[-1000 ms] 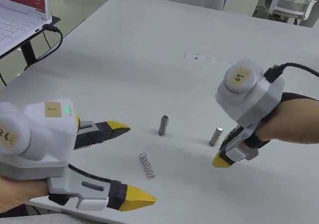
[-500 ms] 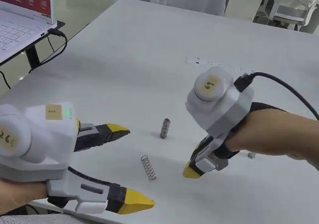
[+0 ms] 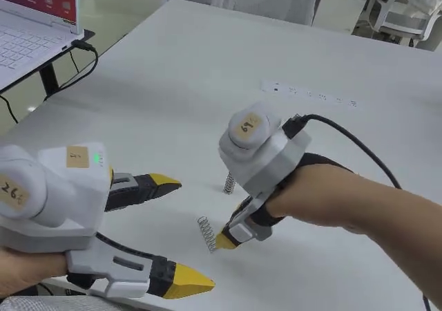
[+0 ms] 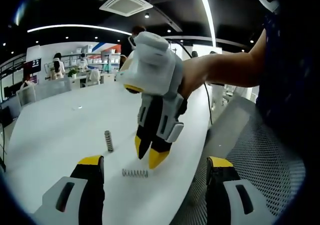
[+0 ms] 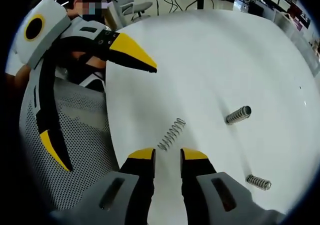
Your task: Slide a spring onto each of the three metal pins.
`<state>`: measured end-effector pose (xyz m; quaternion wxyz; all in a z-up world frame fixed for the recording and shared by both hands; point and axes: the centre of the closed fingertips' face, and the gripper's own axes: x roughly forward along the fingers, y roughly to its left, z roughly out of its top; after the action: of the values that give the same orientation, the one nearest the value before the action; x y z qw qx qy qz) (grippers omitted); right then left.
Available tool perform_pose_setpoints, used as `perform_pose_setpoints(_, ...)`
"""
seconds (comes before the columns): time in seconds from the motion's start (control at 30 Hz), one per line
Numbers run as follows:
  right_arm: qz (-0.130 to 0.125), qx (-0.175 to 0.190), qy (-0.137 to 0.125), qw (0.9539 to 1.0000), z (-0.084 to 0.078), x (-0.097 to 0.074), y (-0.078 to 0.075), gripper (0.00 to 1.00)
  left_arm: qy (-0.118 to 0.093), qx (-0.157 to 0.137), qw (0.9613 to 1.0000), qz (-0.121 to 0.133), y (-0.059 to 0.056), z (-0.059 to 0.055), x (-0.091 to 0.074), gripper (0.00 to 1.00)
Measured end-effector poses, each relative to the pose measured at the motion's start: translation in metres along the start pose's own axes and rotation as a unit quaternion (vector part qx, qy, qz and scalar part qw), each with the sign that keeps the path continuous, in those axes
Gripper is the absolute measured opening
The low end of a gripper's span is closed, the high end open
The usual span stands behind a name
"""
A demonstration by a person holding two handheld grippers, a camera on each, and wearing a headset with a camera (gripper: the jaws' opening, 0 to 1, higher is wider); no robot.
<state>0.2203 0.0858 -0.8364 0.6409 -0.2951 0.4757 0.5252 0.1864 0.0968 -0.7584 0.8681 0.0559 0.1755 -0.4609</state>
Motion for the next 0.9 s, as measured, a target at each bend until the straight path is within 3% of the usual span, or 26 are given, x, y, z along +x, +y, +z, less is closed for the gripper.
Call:
perform_pose_setpoints(0.43,-0.016,0.040,0.001,0.9991,0.006,0.023,0.002,0.14,0.000,-0.002,1.0000,0.003,0.001,-0.004,-0.003,0.80)
perform_pose_setpoints(0.63,-0.032,0.010,0.012,0.9994,0.004,0.028,-0.002,0.13,-0.001,-0.002,1.0000,0.004,0.003,-0.003,-0.003,0.79)
perform_pose_setpoints(0.73,-0.045,-0.032,0.039,0.9977,-0.004,0.026,-0.007,0.11,-0.002,-0.002,1.0000,0.003,0.003,-0.003,-0.003,0.79)
perform_pose_setpoints(0.9,-0.049,-0.035,0.039,0.9974,-0.004,0.025,-0.008,0.12,-0.002,-0.003,1.0000,0.004,0.002,-0.005,-0.004,0.79)
